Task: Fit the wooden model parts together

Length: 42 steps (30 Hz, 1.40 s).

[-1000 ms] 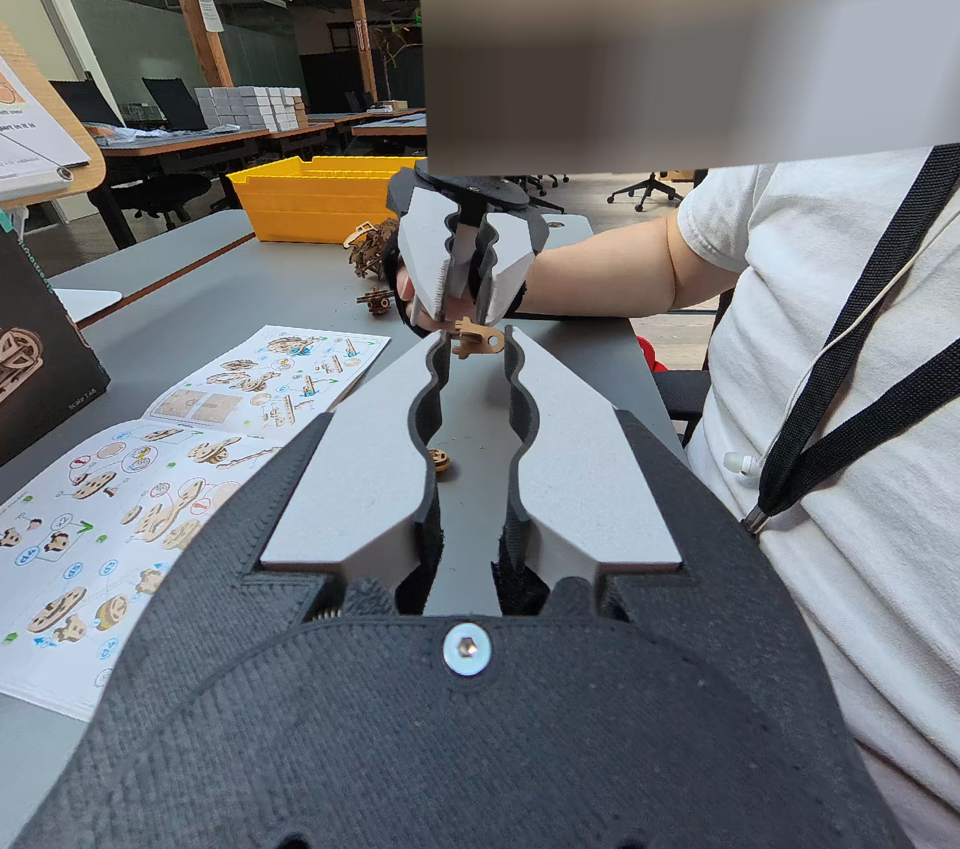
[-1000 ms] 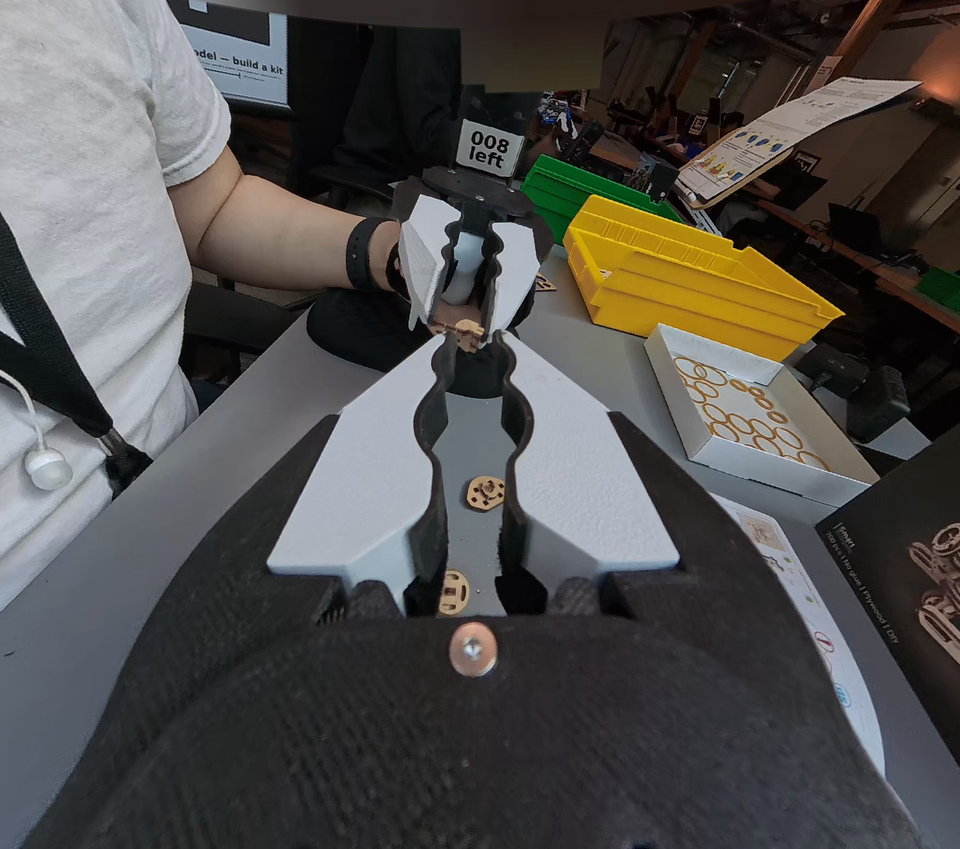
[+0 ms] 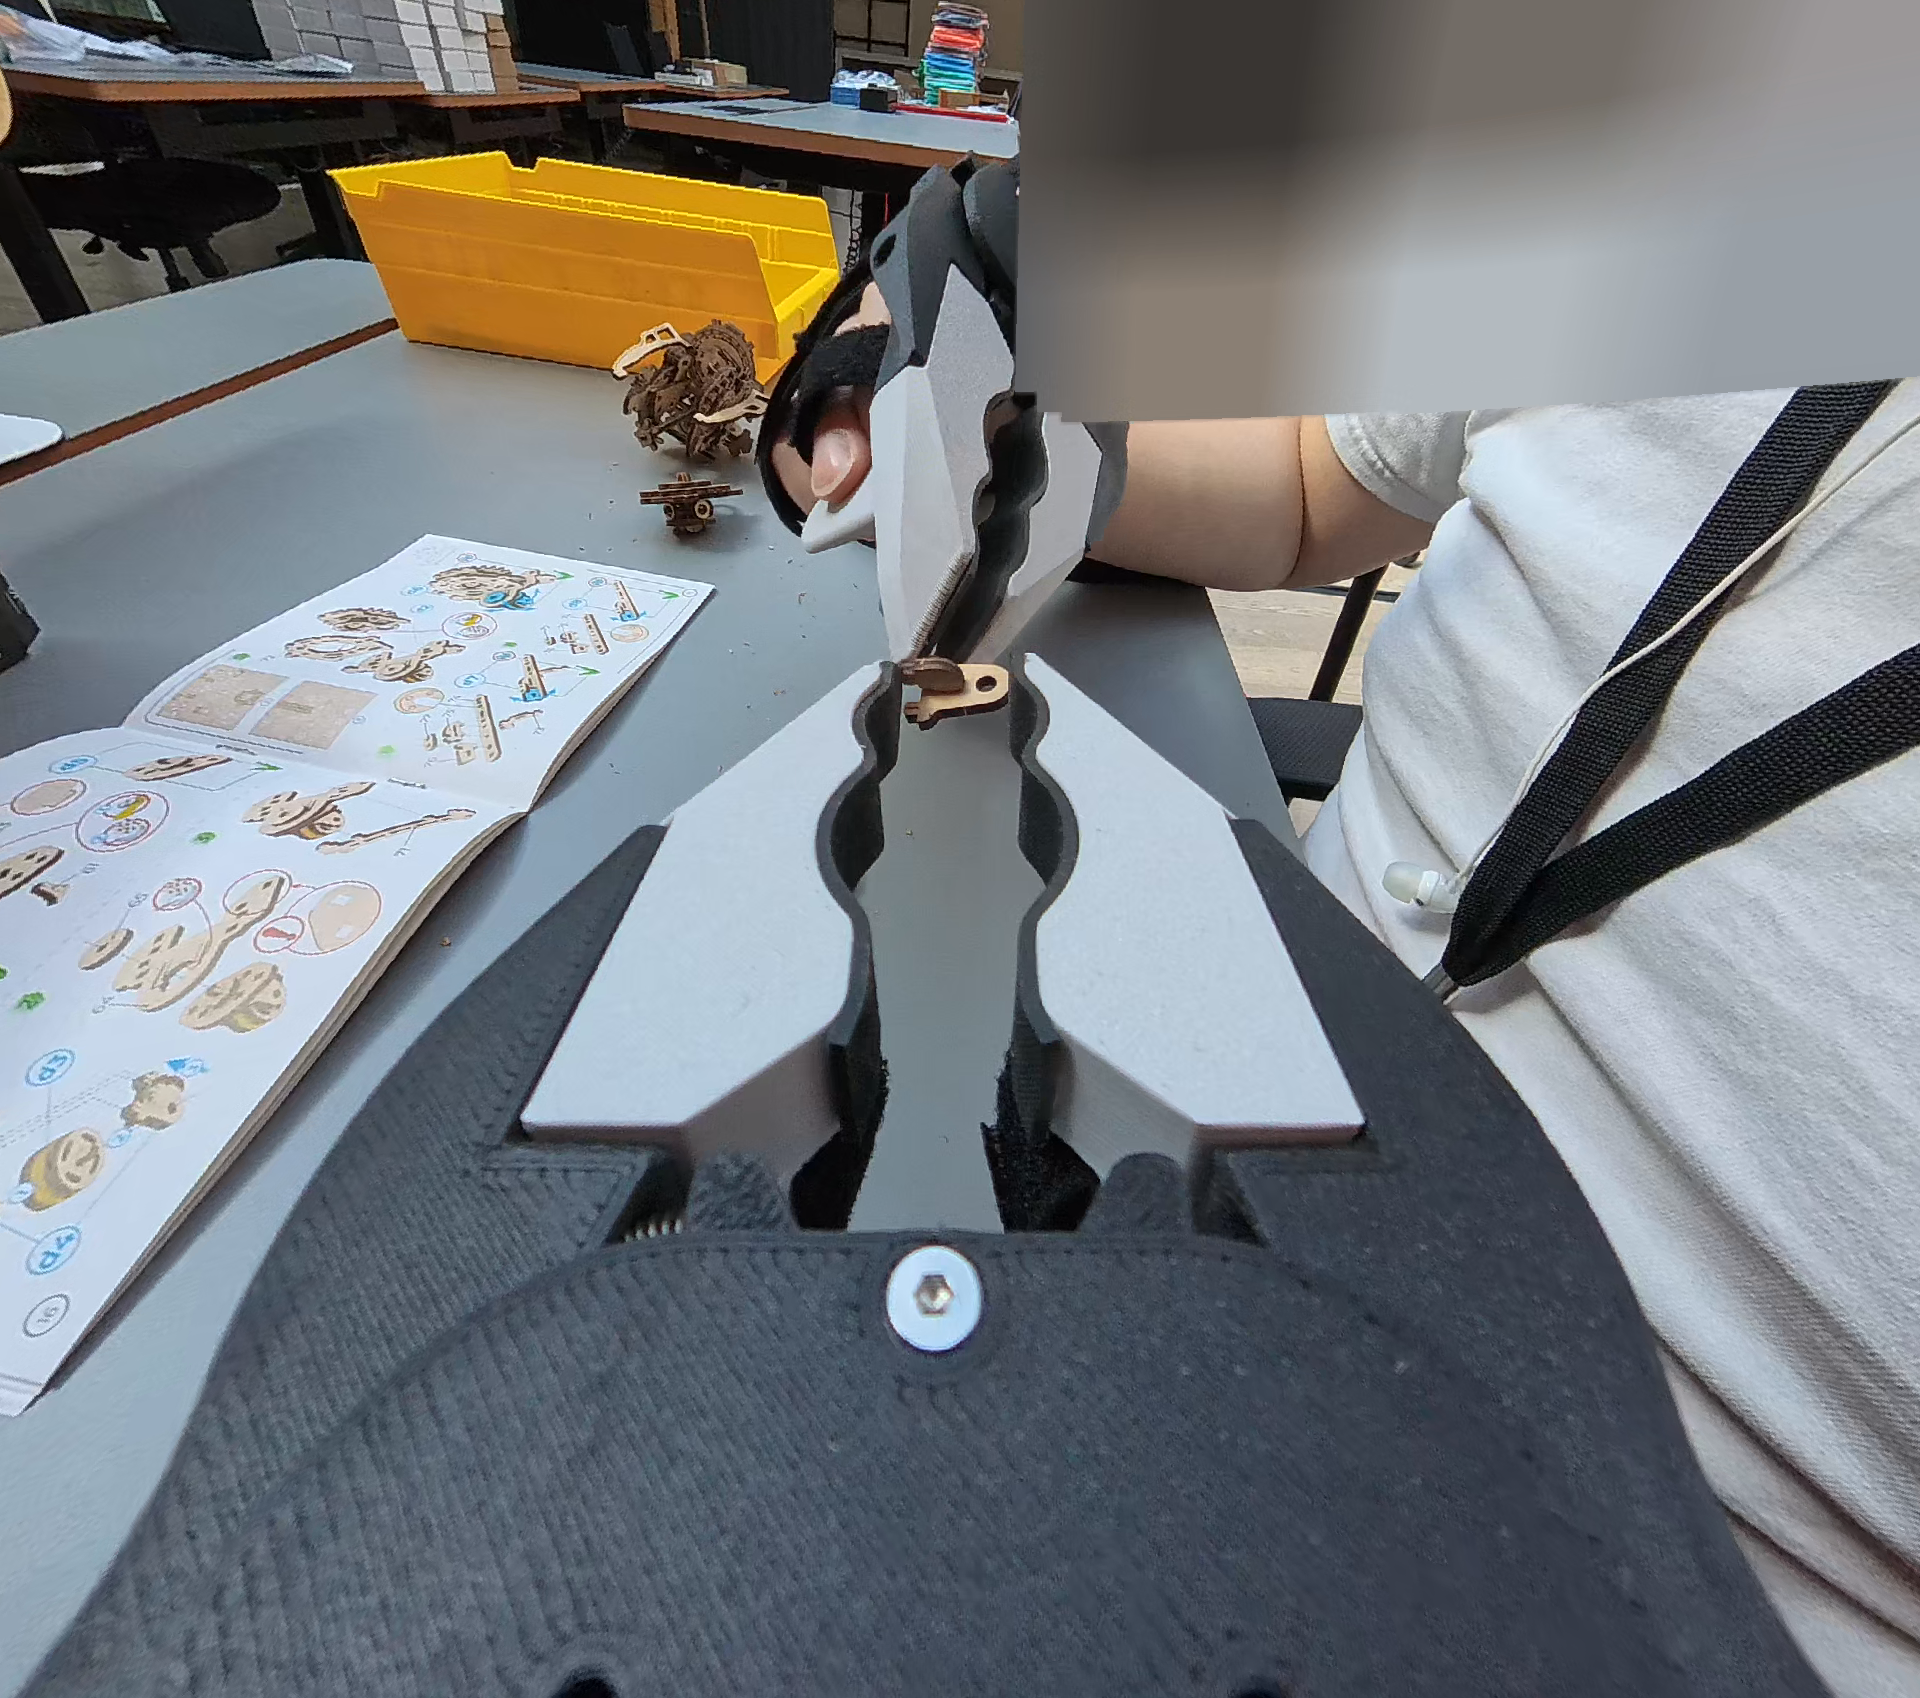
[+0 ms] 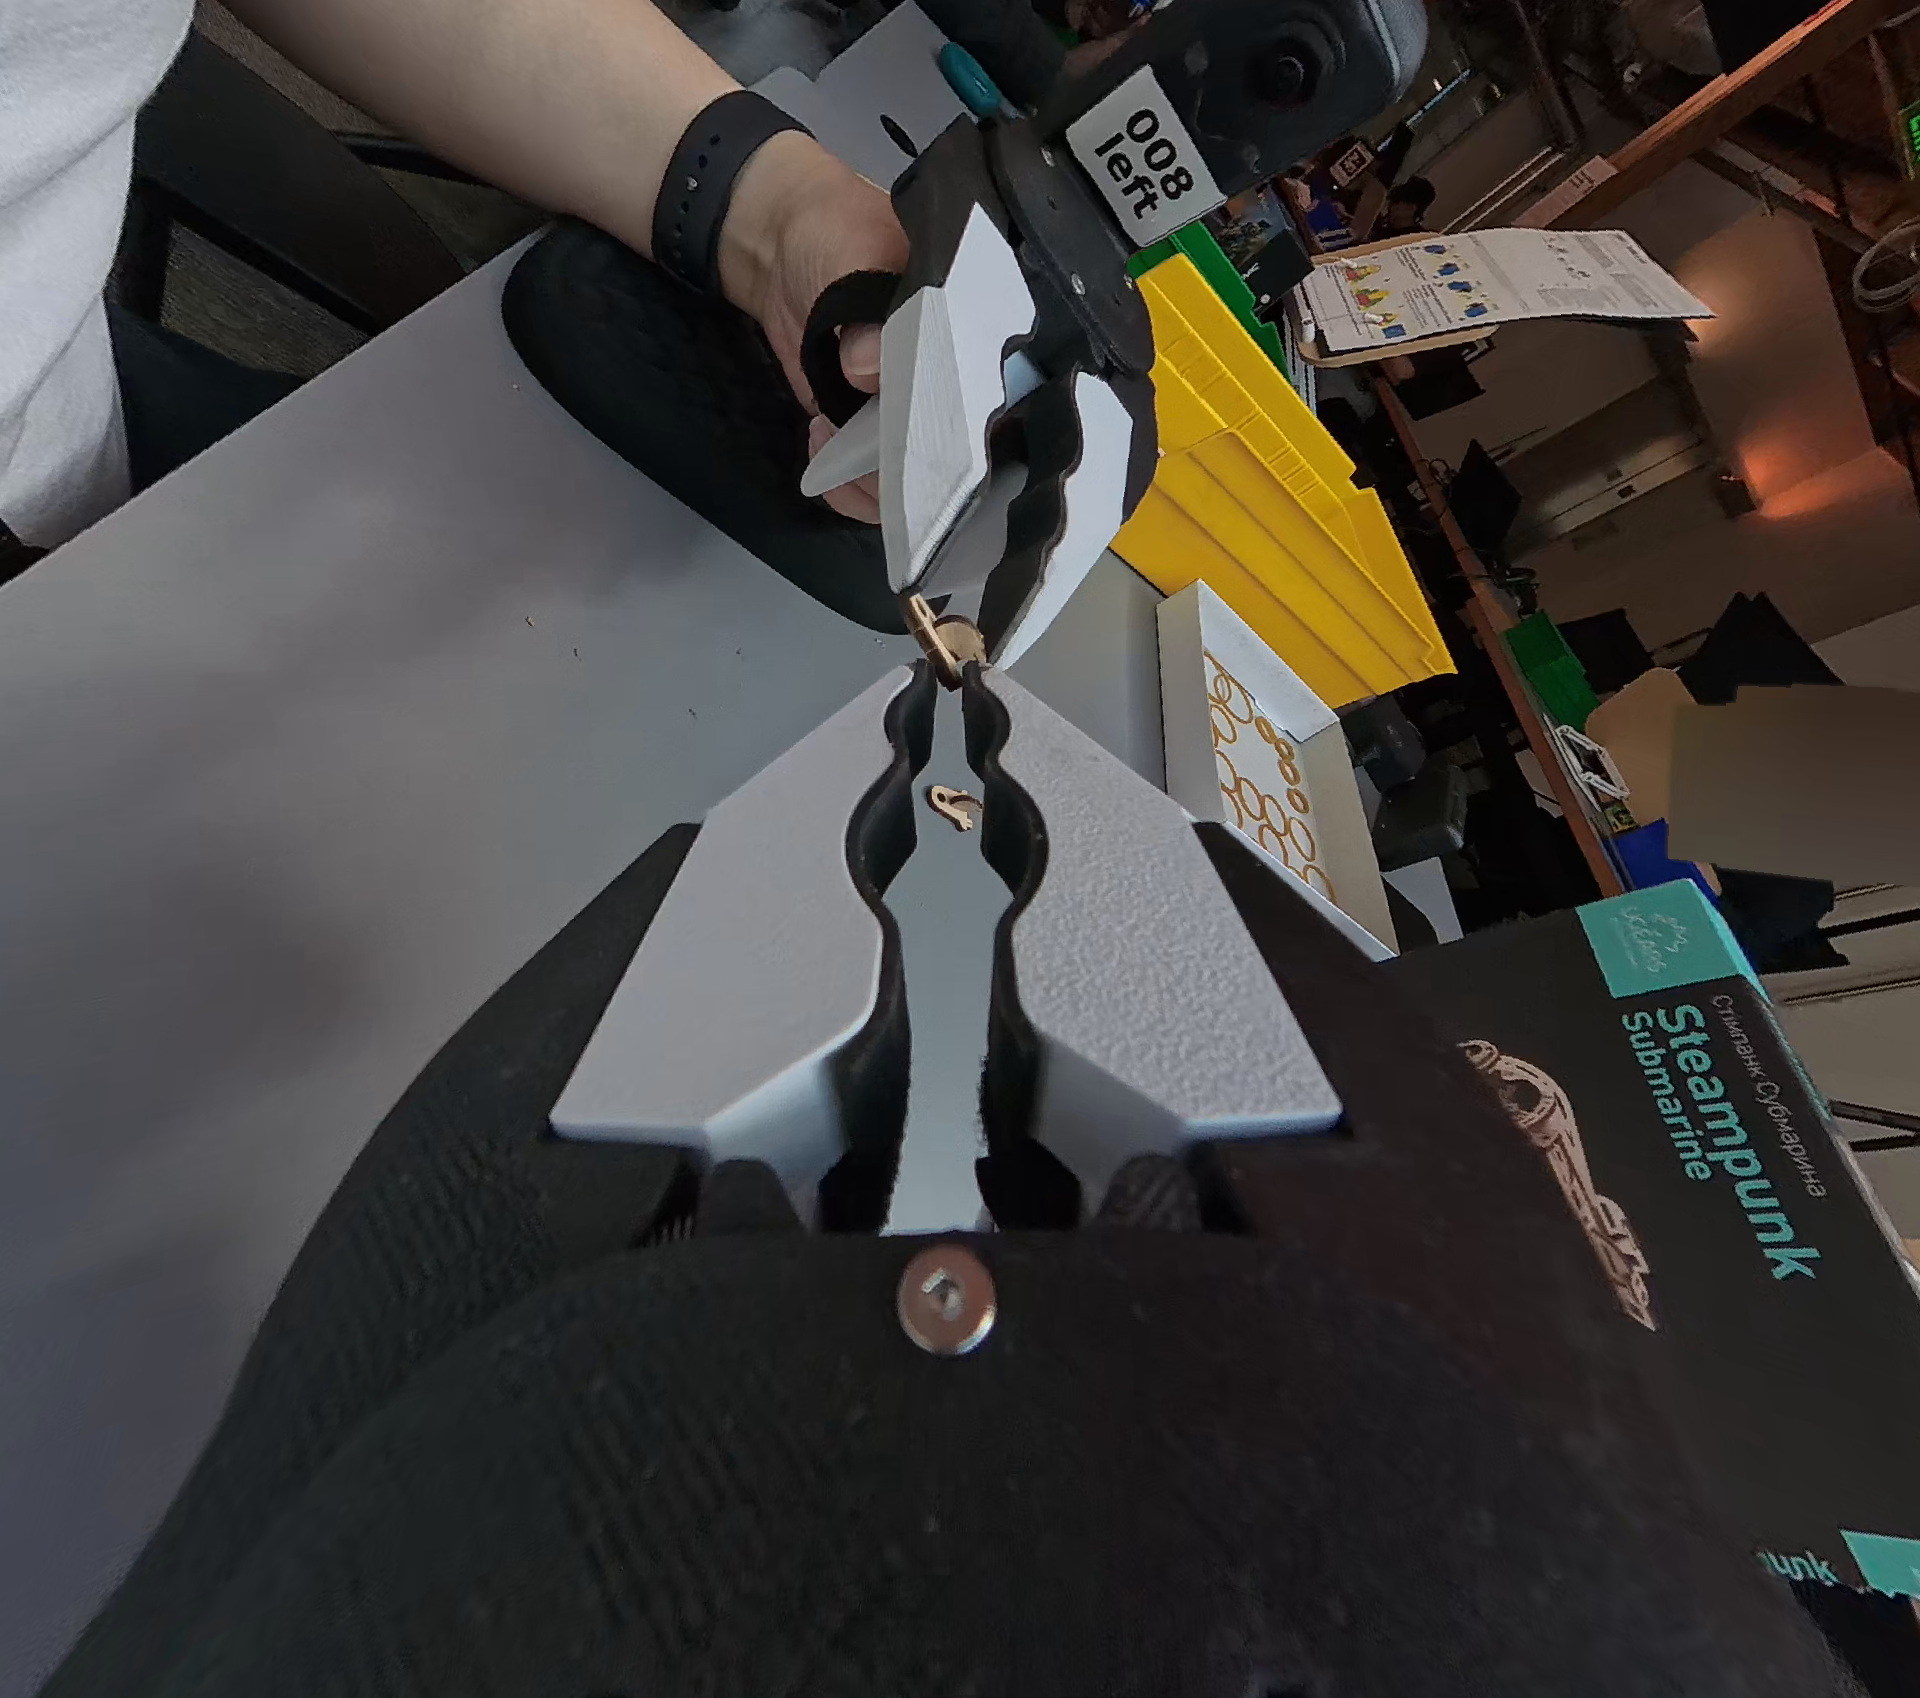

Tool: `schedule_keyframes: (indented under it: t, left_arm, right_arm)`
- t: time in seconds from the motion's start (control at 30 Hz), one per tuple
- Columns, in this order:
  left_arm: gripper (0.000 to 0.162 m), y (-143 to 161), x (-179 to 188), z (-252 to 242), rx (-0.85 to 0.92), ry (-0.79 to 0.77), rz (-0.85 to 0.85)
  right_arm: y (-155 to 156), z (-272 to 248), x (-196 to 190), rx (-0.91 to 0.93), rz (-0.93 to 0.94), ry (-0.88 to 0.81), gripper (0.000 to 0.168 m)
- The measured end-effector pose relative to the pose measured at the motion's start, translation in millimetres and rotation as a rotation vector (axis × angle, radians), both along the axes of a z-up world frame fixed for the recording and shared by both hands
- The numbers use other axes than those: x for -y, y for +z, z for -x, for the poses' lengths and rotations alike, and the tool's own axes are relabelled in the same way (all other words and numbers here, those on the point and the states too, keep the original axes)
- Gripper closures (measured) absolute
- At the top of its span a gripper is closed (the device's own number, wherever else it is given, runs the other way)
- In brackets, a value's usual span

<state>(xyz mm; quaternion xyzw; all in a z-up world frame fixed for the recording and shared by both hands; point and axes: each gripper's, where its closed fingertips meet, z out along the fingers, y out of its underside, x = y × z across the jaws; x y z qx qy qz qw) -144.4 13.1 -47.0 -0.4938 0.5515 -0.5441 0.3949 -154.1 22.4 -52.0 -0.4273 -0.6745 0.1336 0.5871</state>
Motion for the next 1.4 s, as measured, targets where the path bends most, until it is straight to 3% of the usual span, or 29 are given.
schedule_keyframes:
  t: [0.1,0.23,0.4,0.57,0.7,0.83,1.07,1.4]
  left_arm:
    - [0.140,-0.8,-6.1,0.3,-0.013,0.030,0.034]
    - [0.119,2.0,-24.6,5.8,-0.102,0.155,0.144]
    - [0.126,-2.7,-35.0,2.4,-0.234,0.342,0.229]
    - [0.130,-21.9,-34.9,-6.9,-0.348,0.429,0.233]
    - [0.152,-29.7,-33.3,-13.1,-0.365,0.406,0.280]
    - [0.145,-32.5,-35.4,-13.3,-0.371,0.401,0.329]
    - [0.154,-41.0,-33.9,-12.7,-0.426,0.393,0.312]
    - [0.154,-55.0,-22.0,-17.8,-0.458,0.311,0.303]
  right_arm:
    - [-3.5,-1.5,-3.6,0.050,-0.080,-0.034,0.166]
    - [-8.2,-7.7,-20.4,0.151,-0.249,-0.158,0.166]
    - [-10.9,-9.8,-31.7,0.250,-0.459,-0.245,0.165]
    - [-16.1,-9.5,-32.4,0.299,-0.514,-0.262,0.166]
    - [-16.1,-11.2,-34.1,0.319,-0.548,-0.279,0.166]
    - [-20.6,-12.6,-34.2,0.357,-0.590,-0.276,0.166]
    - [-22.3,-10.2,-29.5,0.407,-0.681,-0.262,0.164]
    - [-18.3,-6.1,-22.0,0.345,-0.639,-0.235,0.168]
